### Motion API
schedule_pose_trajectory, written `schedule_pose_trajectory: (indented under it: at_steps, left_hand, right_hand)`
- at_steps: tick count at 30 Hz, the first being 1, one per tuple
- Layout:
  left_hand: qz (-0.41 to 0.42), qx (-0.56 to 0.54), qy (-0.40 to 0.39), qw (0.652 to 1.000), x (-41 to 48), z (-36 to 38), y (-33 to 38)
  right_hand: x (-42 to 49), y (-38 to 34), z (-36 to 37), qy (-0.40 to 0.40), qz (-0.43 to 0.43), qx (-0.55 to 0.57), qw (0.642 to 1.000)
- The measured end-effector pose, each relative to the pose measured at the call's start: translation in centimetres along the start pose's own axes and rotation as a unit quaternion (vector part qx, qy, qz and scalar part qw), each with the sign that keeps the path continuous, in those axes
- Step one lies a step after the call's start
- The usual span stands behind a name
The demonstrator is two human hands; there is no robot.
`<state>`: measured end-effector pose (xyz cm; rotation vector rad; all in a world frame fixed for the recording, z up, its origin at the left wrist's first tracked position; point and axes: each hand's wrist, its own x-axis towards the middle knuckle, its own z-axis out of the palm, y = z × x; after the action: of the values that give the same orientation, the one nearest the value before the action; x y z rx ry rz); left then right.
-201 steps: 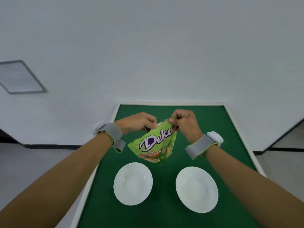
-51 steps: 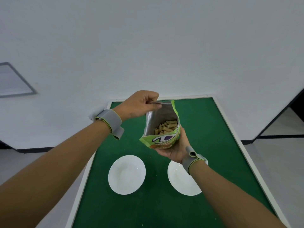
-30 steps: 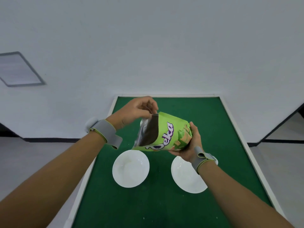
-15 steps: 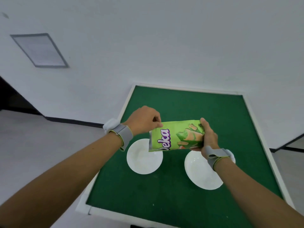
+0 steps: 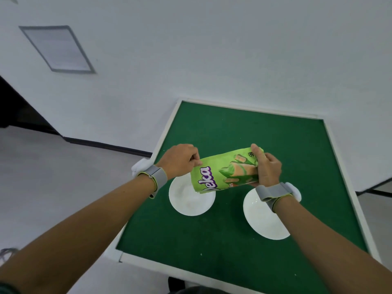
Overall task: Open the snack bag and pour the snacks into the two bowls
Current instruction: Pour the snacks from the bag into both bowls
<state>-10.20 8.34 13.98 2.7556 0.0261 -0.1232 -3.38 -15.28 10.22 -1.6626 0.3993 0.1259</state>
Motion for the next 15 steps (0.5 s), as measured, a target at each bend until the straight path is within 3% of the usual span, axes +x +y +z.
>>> schedule_pose_trajectory:
  at_steps: [15]
  left_hand:
    - [-0.019,-0.022,0.012,1.0,-0.9,1.0,-1.8]
  right_hand:
    - [-1.7,-1.8,1.5,0.026,-0.067,-0.106,0.992]
